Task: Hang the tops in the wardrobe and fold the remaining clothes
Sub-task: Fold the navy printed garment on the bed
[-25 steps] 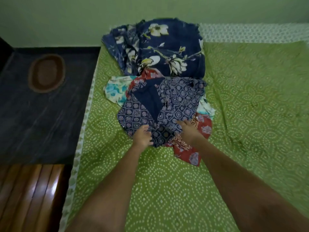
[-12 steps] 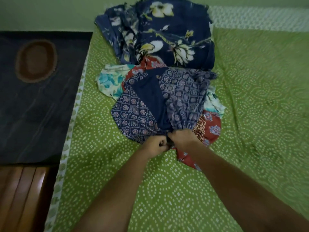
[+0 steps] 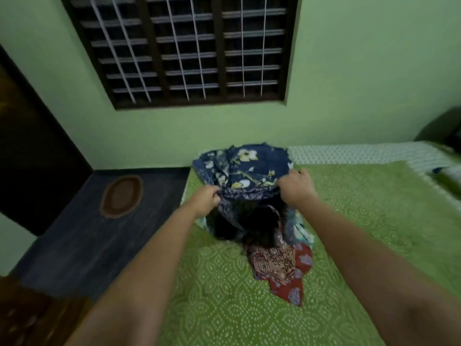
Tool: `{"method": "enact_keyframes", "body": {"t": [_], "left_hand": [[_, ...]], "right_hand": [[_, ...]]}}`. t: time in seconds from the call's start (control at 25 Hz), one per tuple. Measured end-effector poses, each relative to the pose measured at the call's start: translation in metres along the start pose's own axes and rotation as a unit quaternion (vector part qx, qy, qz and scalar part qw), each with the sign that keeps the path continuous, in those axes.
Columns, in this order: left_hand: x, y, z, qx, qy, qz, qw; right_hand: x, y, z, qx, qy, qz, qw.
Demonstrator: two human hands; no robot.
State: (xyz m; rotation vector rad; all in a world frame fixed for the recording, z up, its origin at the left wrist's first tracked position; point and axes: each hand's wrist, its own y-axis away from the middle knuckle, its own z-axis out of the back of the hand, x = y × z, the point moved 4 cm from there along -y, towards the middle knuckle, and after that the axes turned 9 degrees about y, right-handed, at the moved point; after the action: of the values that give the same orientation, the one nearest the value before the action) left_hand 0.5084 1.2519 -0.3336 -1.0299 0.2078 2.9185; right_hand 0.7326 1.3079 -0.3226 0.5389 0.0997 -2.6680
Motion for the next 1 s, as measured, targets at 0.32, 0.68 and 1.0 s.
{"method": "enact_keyframes", "body": {"t": [0.32,0.68,1.0], "left_hand": [[-0.161,0.115,0.197,-0.266,0.206,-0.160,0.928],[-0.128,0.139,0.141,-0.227,-0.144,0.007,0.963],[-0.055,0.167,0.093,-0.097,0.025,0.082,0.992]], "right_hand": [[-0.089,0.066,0.295,-0.116,-0.234,-0.102,0.960],[-0.093,0.144,0.319,-0.143,-0.272,-0.173,0.936],[-0.152,0.188,0.272,-0.057,-0.554,-0.296,0.776]]}}
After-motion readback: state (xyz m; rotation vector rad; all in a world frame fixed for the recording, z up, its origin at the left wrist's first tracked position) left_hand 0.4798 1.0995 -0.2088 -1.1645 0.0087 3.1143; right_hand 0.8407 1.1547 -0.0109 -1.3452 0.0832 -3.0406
